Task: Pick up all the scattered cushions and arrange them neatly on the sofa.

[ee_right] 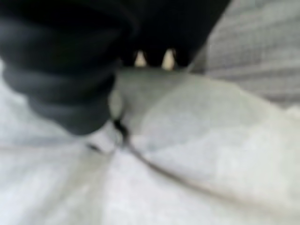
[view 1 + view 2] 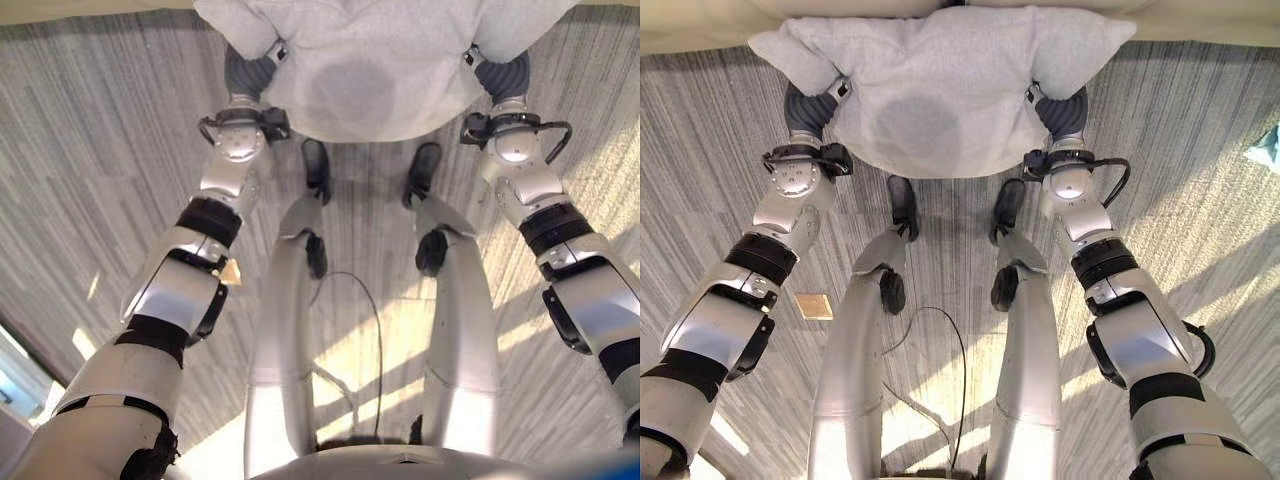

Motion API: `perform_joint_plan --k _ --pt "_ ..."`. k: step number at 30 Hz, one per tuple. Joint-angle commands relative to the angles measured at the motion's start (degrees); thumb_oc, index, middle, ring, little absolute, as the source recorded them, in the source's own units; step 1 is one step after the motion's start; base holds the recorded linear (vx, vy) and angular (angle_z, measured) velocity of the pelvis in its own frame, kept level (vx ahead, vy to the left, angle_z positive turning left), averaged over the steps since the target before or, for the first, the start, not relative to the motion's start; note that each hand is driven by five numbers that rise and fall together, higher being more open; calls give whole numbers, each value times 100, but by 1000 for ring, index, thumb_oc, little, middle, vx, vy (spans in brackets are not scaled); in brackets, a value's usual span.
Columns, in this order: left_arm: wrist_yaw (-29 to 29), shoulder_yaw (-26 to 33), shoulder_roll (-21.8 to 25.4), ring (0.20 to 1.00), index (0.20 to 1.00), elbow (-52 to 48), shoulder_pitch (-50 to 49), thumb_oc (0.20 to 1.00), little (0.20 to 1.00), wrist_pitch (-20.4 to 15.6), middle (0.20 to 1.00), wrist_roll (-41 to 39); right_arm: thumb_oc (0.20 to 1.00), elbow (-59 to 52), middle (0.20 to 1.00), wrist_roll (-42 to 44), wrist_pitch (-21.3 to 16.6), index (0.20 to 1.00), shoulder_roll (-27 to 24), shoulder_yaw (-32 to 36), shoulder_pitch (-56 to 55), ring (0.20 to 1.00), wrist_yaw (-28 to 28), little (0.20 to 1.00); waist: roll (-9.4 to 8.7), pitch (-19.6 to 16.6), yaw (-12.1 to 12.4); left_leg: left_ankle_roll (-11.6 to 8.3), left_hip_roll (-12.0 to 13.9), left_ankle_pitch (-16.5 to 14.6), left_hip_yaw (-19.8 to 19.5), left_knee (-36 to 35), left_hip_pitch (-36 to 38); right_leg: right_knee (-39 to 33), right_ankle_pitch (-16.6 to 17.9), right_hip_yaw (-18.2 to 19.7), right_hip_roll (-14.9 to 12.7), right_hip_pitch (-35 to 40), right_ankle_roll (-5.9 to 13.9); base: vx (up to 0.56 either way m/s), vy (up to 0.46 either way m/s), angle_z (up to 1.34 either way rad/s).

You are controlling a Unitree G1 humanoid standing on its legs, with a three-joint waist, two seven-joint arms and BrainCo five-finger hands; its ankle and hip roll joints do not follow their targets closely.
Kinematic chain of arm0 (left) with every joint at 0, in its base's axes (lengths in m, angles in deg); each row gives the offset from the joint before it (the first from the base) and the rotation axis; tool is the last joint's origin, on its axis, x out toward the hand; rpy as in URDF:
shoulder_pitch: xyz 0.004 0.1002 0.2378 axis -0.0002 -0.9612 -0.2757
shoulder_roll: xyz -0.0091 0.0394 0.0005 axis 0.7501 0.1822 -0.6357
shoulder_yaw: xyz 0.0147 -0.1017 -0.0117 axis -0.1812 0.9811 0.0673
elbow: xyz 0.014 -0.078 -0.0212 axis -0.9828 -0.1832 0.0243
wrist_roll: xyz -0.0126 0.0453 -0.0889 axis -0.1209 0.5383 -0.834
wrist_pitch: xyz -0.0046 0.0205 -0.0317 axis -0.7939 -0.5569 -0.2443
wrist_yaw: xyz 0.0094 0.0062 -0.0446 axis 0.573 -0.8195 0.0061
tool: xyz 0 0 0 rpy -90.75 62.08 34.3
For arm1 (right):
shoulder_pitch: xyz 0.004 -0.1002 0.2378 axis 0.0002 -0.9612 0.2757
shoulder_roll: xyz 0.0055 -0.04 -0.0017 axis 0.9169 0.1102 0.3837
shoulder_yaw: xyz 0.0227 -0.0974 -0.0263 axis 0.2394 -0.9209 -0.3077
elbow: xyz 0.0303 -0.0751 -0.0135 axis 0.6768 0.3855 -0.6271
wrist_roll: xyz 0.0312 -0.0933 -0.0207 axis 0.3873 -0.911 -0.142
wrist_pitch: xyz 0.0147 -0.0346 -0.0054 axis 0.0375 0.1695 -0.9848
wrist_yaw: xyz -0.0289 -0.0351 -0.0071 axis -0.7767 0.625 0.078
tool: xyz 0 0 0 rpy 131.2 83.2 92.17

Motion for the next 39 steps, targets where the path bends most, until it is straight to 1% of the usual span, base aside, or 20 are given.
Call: perform_joint_plan --k 1,2,3,4,7,8,9,12,16,20,22,25,28,31,32,35,36,37,38,39 --pt "391 43 -626 200 200 -603 -382 200 200 -829 200 270 200 -880 200 -580 -731 200 620 7 -159 200 -285 200 105 -1463 -143 -283 -243 -429 -688 128 -83 -261 6 -51 15 476 896 -59 -38 20" --pt "475 111 -694 200 200 -715 -597 200 200 -824 200 324 200 -977 200 -675 -736 200 667 166 -431 200 -318 200 98 -1463 -124 -318 -232 -389 -728 -188 385 -514 24 -123 -23 931 906 -38 -30 19" --pt "474 106 -696 200 200 -725 -614 200 200 -822 200 327 200 -990 200 -681 -733 200 668 170 -452 200 -317 200 102 -1428 -124 -320 -232 -376 -736 -225 455 -549 33 -136 -21 1004 905 -46 -48 9" --pt "575 91 -695 200 200 -873 -881 200 200 -831 200 456 200 -1102 200 -811 -682 200 635 261 -692 200 -377 200 95 -1409 -99 -336 -248 -336 -750 -561 1033 -873 77 -210 -58 1552 920 -46 -33 1" --pt "768 125 -718 200 200 -1063 -1512 200 200 -813 200 613 200 -1276 200 -1014 -594 200 630 448 -1363 200 -505 200 99 -1445 -47 -370 -302 -227 -775 -1180 2180 -1507 153 -413 -89 2707 953 -16 -26 1" --pt "817 144 -746 200 200 -1109 -1689 200 200 -807 200 598 200 -1346 200 -1060 -594 200 634 491 -1564 200 -550 200 99 -1441 -34 -355 -331 -12 -754 -1381 2440 -1750 350 -512 -86 2982 927 0 0 0" --pt "931 149 -820 200 200 -1140 -2005 200 200 -783 200 578 200 -1341 200 -1174 -522 200 644 542 -1919 200 -606 200 89 -1492 -21 -364 -365 21 -765 -1603 2938 -2027 375 -595 -84 3537 930 30 -20 11" --pt "1088 222 -884 200 200 -1274 -2618 200 200 -756 200 629 200 -1459 200 -1268 -448 200 644 670 -2549 200 -801 200 99 -1541 -15 -361 -385 57 -748 -1939 3814 -2464 434 -723 -33 4469 961 139 -33 14" --pt "1333 447 -823 200 200 -1405 -3578 200 200 -632 200 759 200 -1707 200 -1524 -337 200 657 877 -3499 200 -1148 200 90 -1917 10 -313 -351 -10 -666 -2403 5150 -3179 481 -790 86 5933 1027 251 -3 -7" --pt "1375 555 -755 200 200 -1405 -3947 200 200 -537 200 906 200 -1810 200 -1546 -302 200 632 1005 -3839 200 -1296 200 88 -2233 26 -276 -283 -68 -570 -2677 5818 -3555 512 -803 78 6599 1075 198 36 -8" --pt "1439 716 -780 200 200 -1504 -4310 200 200 -451 200 974 200 -1881 200 -1483 -238 200 689 1096 -4131 200 -1481 200 54 -2518 74 -237 -274 -200 -405 -2887 6438 -3902 586 -767 82 7158 1130 279 136 -16" --pt "1530 738 -749 200 200 -1649 -4609 200 200 -369 200 1034 200 -1881 200 -1472 -196 200 709 1189 -4310 200 -1554 200 0 -2590 137 -126 -301 -378 -302 -2879 6755 -3927 667 -648 25 7393 1206 136 175 -30" --pt "1641 763 -629 200 200 -1730 -4731 200 200 -348 200 1025 200 -1869 200 -1470 -202 200 742 1150 -4318 200 -1617 200 25 -2499 165 -13 -297 -439 -264 -2800 6787 -3386 556 -487 23 7214 1203 15 105 -27" --pt "1675 812 -652 200 200 -1763 -4826 200 200 -352 200 1000 200 -1859 200 -1509 -188 200 784 1116 -4334 200 -1653 200 19 -2459 197 7 -284 -478 -218 -2788 6852 -3338 567 -545 36 7134 1197 28 3 -32" --pt "1679 831 -668 200 200 -1736 -4868 200 200 -350 200 951 200 -1841 200 -1544 -168 200 773 1050 -4318 200 -1673 200 -18 -2455 217 -13 -248 -466 -114 -2867 6922 -3543 694 -722 77 7039 1174 36 -49 -37" --pt "1651 808 -690 200 200 -1688 -4776 200 200 -345 200 903 200 -1862 200 -1564 -154 200 717 996 -4229 200 -1651 200 -27 -2441 170 -29 -226 -445 -106 -2935 6960 -3751 828 -852 283 6708 1163 73 -77 -58" --pt "1616 749 -712 200 200 -1607 -4628 200 200 -369 200 884 200 -1895 200 -1560 -151 200 680 1038 -4217 200 -1589 200 -68 -2426 77 -42 -264 -468 -209 -2917 6975 -3847 767 -524 457 6677 1158 85 -80 -37" --pt "1616 747 -713 200 200 -1605 -4626 200 200 -371 200 884 200 -1895 200 -1559 -151 200 679 1039 -4217 200 -1589 200 -66 -2416 78 -43 -261 -474 -210 -2912 6986 -3857 769 -526 461 6695 1157 104 -111 4" --pt "1612 703 -722 200 200 -1592 -4597 200 200 -377 200 908 200 -1908 200 -1519 -169 200 668 1072 -4246 200 -1574 200 -103 -2407 59 -67 -278 -511 -271 -2856 6984 -3930 782 -368 508 6764 1123 120 -157 33" --pt "1638 674 -784 200 200 -1572 -4541 200 200 -396 200 897 200 -1883 200 -1489 -198 200 599 1127 -4307 200 -1535 200 -151 -2412 37 -175 -243 -588 -363 -2664 6962 -4048 810 -319 525 6919 1096 163 -217 30"
